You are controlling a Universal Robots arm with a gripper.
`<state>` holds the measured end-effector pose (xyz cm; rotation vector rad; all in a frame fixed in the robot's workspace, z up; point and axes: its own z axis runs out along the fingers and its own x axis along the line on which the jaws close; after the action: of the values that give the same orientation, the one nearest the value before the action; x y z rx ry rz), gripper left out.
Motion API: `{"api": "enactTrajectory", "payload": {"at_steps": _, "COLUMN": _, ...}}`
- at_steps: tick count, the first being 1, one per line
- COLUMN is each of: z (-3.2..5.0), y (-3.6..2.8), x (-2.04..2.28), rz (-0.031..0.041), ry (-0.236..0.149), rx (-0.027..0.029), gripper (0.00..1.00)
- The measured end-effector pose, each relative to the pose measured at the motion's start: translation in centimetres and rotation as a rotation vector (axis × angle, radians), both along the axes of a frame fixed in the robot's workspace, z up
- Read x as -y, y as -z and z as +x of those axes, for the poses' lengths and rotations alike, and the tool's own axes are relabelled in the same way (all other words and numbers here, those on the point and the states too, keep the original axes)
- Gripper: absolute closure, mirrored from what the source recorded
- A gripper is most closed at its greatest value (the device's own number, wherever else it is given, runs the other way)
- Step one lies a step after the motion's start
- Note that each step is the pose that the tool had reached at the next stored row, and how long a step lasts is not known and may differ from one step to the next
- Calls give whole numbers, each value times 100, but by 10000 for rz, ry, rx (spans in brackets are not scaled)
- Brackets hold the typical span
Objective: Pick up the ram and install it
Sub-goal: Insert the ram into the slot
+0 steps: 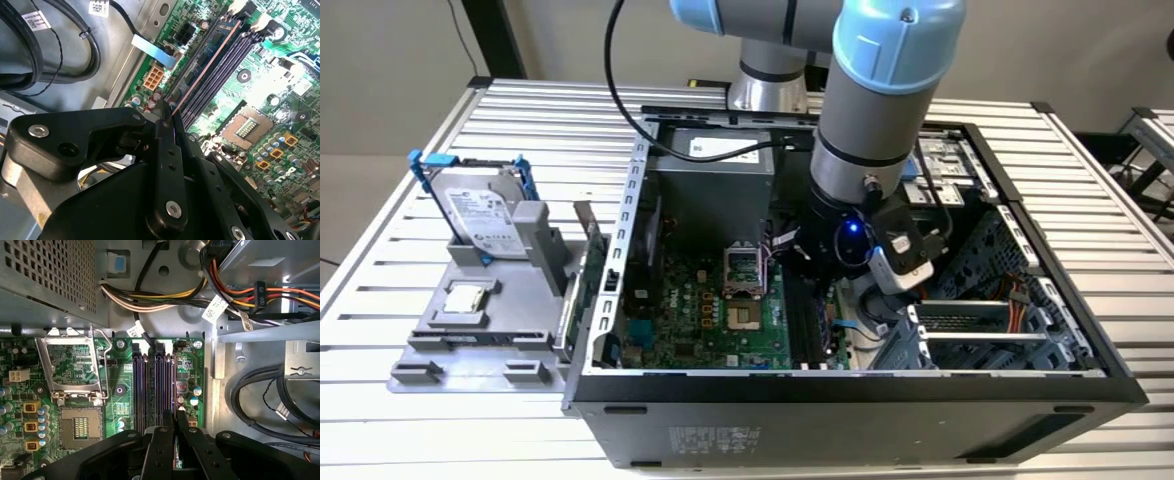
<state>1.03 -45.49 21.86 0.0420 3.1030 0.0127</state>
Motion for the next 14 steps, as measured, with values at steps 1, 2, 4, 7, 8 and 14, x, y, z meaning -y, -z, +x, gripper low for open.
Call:
{"api": "enactTrajectory", "payload": {"at_steps": 1, "z": 0, "y": 0, "x": 0, "rz": 0, "ry": -1, "rx": 0, "gripper": 100}}
{"api": "enactTrajectory", "payload": {"at_steps": 2, "z": 0, "y": -1, "x": 0, "rz": 1, "ry": -1, "rx": 1, "gripper": 100}}
{"api": "enactTrajectory", "payload": {"at_steps": 4, "z": 0, "y": -2, "x": 2, "rz": 0, "ry": -1, "rx": 0, "gripper": 100}}
{"api": "enactTrajectory", "payload": {"at_steps": 7, "z": 1, "y": -13, "x": 14, "rz": -1, "ry": 0, "rx": 0, "gripper": 100}}
{"api": "enactTrajectory", "payload": {"at_steps": 8, "z": 0, "y": -21, "x": 20, "rz": -2, "ry": 0, "rx": -1, "gripper": 100}}
{"api": "enactTrajectory", "payload": {"at_steps": 14, "z": -7, "y": -32, "x": 42, "rz": 0, "ry": 12, "rx": 0, "gripper": 100}}
